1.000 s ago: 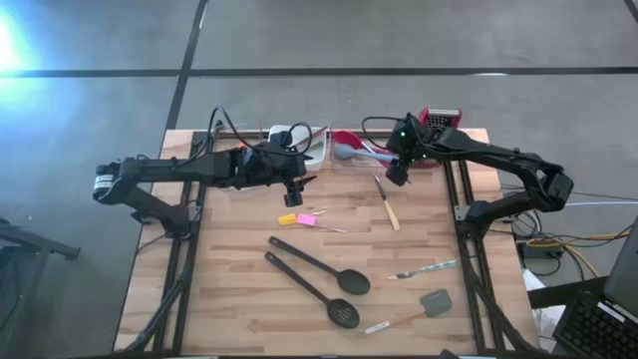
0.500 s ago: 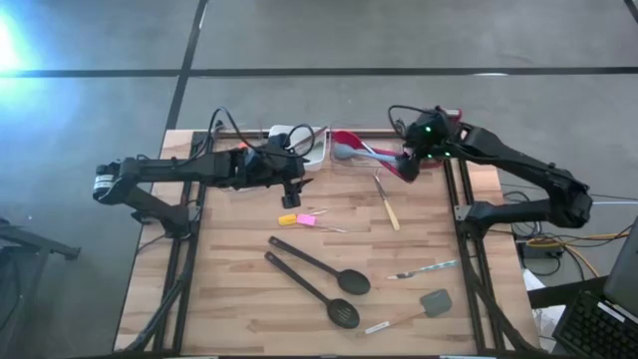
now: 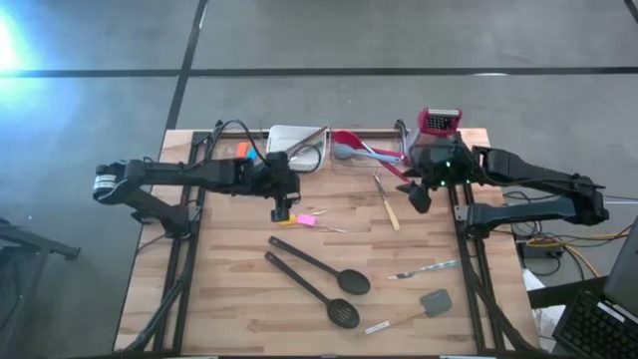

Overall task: Pick & Place Kitchen Items
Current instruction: Put the pink spatula into the left transparent bin

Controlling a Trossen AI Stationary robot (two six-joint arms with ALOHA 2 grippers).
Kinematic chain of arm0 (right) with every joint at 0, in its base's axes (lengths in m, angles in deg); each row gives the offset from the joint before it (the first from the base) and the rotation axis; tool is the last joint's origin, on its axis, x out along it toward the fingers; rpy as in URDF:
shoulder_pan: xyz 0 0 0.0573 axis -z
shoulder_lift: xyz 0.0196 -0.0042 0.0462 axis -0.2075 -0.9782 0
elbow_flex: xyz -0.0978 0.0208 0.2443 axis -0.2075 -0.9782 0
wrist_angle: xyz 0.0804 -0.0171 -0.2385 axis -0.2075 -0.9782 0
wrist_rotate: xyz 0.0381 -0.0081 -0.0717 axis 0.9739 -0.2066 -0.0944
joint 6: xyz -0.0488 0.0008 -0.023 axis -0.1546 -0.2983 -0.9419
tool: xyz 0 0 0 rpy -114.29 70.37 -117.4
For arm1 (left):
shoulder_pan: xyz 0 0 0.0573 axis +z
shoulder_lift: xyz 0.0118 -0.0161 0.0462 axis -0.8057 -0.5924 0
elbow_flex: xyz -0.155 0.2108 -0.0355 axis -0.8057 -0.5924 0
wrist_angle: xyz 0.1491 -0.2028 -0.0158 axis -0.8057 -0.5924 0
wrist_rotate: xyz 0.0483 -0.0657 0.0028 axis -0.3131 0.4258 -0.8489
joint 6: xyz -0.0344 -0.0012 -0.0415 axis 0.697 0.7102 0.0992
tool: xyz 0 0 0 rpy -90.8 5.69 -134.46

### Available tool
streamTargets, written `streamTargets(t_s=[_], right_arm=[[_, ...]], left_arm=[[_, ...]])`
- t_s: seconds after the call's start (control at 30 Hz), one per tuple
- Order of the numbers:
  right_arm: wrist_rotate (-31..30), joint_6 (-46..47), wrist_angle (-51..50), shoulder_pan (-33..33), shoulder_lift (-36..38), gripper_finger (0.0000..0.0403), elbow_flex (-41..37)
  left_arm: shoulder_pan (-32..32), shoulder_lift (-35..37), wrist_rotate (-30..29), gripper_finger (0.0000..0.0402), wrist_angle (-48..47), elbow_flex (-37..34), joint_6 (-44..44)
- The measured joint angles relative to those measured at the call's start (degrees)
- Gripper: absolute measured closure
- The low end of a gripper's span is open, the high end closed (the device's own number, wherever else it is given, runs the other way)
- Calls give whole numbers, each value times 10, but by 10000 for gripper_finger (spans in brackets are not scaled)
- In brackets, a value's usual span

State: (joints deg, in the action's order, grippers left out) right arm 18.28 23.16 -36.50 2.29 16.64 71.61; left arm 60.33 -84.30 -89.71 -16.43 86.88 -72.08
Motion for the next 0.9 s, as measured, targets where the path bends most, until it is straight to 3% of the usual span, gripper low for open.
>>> streamTargets(t_s=[0.33, 0.6, 0.9], right_arm=[[-85, 33, 60, -120, -16, 184, -4], [-87, 28, 72, -127, -47, 184, -4], [-86, 28, 73, -126, -64, 184, -4]], left_arm=[[-1, 0, 12, 168, 50, -85, -44], [-2, -25, 111, 168, 152, -117, -137], [-1, -105, 137, 168, 170, -95, -160]])
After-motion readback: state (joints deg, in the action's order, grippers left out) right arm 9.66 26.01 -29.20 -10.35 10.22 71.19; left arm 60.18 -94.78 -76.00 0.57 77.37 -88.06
